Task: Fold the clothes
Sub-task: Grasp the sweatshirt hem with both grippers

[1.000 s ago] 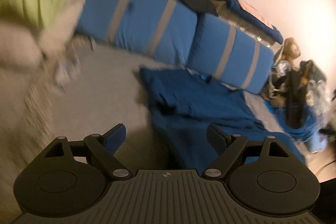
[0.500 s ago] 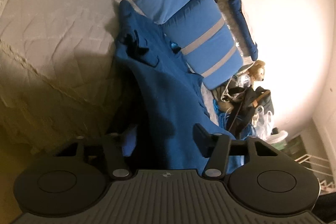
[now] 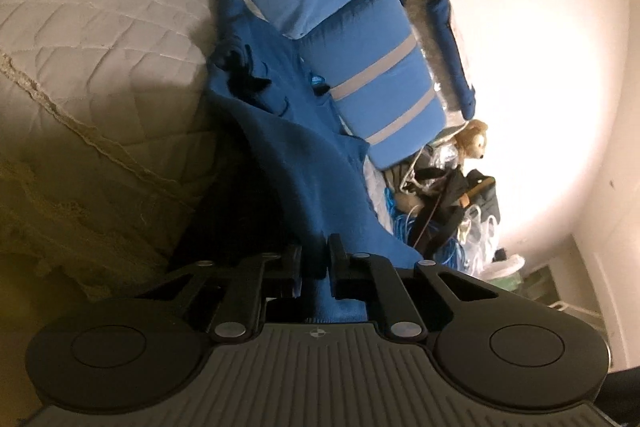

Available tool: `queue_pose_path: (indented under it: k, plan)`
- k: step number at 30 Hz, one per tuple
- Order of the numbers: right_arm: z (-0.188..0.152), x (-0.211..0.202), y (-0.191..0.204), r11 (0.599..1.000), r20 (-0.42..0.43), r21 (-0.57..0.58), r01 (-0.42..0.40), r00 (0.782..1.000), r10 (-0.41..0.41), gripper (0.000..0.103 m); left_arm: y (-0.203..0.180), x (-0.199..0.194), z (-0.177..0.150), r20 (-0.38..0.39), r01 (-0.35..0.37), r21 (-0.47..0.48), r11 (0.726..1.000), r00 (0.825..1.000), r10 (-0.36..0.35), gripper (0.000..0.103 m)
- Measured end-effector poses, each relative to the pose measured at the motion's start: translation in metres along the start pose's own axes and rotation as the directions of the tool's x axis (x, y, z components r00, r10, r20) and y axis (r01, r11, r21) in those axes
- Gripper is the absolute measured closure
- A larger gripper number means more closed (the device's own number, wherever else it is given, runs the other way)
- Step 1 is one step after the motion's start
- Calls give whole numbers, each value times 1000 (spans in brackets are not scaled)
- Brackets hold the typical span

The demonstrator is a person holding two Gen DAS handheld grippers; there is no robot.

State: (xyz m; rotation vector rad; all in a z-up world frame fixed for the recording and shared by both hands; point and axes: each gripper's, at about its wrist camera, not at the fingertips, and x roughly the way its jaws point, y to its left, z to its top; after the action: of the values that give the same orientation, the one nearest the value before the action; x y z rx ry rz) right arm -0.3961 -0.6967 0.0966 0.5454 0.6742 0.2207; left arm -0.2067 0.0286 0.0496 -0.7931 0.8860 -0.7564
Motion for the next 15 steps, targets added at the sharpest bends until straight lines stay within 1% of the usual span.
queue_pose_path:
  k: [2,5,8,10,12,13,15]
  plan:
    - [-6,4,-6,998,-11,42,-49,999,50,1,0,1,0,-2,0,-3,1000,1000,0,91]
    - [-16,13,-15,982,-22,117,-149,988,153,6,1,1,0,-1,2,-6,1000,1000,-2,91]
    - [-29,25,-22,950,-23,185,-251,966,259,14,1,1,-2,6,2,-14,1000,1000,-2,91]
    - [-39,31,-24,928,-23,216,-302,949,314,18,2,1,-4,14,3,-27,1000,1000,-2,91]
    - [-48,36,-24,905,-17,241,-351,931,366,31,3,1,-5,19,3,-37,999,1000,-2,91]
    - [-51,36,-23,895,-10,248,-370,923,384,34,3,1,-5,21,1,-40,999,1000,0,91]
    - [-57,35,-21,881,4,257,-398,912,411,45,2,1,-5,24,-3,-45,999,1000,4,91]
